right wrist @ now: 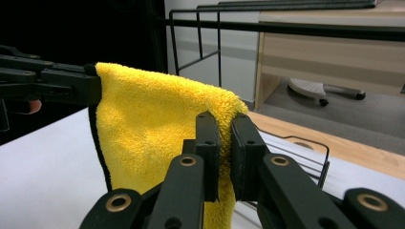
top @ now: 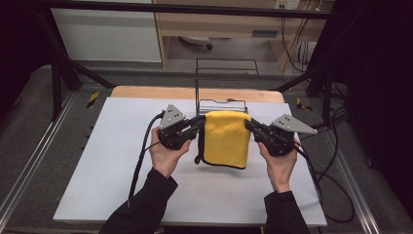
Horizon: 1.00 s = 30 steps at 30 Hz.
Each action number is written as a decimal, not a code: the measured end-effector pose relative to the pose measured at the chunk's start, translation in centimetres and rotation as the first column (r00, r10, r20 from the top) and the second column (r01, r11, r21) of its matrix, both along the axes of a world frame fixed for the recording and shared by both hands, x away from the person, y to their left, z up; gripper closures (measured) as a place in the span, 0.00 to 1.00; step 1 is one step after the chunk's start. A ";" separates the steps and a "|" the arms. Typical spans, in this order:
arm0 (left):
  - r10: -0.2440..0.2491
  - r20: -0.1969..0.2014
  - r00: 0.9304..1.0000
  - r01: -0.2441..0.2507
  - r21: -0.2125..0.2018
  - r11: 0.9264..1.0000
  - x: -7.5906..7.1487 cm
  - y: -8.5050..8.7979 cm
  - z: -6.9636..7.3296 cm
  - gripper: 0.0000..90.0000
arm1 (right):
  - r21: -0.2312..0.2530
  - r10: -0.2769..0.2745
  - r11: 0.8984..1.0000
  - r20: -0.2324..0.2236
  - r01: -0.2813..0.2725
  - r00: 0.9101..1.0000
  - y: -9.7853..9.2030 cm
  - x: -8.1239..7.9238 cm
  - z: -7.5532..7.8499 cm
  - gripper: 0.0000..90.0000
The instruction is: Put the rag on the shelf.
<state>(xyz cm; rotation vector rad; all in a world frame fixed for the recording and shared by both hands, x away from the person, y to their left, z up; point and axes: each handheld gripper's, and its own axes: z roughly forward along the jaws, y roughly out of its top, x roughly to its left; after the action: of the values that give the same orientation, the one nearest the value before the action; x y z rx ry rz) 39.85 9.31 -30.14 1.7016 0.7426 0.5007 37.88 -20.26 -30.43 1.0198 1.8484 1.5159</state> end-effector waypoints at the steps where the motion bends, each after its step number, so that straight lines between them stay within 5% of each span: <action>1: 0.002 0.005 1.000 -0.002 -0.004 1.000 0.0 0.0 0.1 0.88 | 0.002 -0.003 1.000 0.006 0.003 1.000 0.0 0.0 0.1 0.93; 30: 0.045 0.127 0.991 -0.033 -0.098 0.995 1.5 0.8 4.8 0.88 | 0.045 -0.039 0.998 0.138 0.033 0.990 1.1 1.2 5.4 0.93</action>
<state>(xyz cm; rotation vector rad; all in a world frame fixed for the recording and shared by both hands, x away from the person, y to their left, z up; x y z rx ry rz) 41.37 10.07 -25.30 1.5526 0.6960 0.5880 39.03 -19.15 -24.99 0.9376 1.6999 1.5698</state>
